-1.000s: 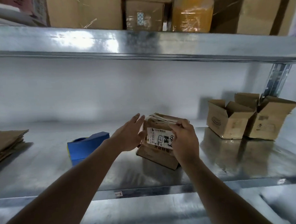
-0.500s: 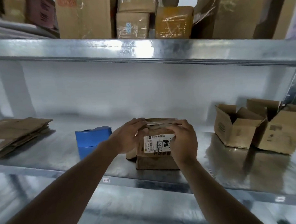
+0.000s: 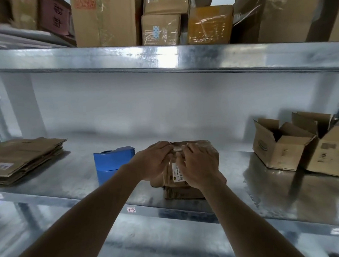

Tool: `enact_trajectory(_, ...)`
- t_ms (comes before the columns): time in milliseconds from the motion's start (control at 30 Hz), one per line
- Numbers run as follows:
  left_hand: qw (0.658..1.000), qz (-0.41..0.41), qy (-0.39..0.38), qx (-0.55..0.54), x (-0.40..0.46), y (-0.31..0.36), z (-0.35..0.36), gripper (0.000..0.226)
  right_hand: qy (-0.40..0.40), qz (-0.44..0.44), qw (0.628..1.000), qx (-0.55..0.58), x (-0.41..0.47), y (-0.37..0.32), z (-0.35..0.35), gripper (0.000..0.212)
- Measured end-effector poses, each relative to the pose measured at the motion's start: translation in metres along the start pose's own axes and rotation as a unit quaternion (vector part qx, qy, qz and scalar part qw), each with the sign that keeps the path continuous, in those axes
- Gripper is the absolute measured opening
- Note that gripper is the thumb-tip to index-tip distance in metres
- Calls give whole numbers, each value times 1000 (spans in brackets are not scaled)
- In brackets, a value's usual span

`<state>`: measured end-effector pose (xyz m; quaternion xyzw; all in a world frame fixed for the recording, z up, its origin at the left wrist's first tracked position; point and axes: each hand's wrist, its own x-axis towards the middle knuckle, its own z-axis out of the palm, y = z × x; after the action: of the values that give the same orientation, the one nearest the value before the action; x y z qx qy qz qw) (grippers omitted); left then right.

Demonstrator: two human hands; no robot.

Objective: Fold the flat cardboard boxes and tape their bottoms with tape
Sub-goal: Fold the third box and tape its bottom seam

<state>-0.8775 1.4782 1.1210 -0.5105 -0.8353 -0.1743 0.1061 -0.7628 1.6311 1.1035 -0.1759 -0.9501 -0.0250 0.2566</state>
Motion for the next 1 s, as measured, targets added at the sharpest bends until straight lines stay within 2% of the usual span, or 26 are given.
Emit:
enact_trajectory(100,1000,-7,-8,24,0,-3,4,46,-1,26,1000,-12,-1,3,7,59)
enact_trajectory(267,1000,15,-9,17,1,-10,3,50,-33,23,999,-11,2,4,5,73)
enact_trajectory(400,999,37,20,19,2,-12,6,48,-46,5,999,-28,2,7,1,72)
enact_trajectory(600,999,49,20,-2,1,-11,8,52,-67,22,998,-2,4,-3,-10,69)
enact_trajectory(800,998,27,-46,-16,-8,-20,7,77,-78,7,996,30,-1,4,-10,82)
enact_trajectory(900,999,31,-38,-9,-6,-21,7,82,-46,-10,998,44,-3,13,-2,64)
enact_trajectory(1000,999,41,-6,-16,-4,-18,5,78,17,-2,998,55,-1,20,3,51)
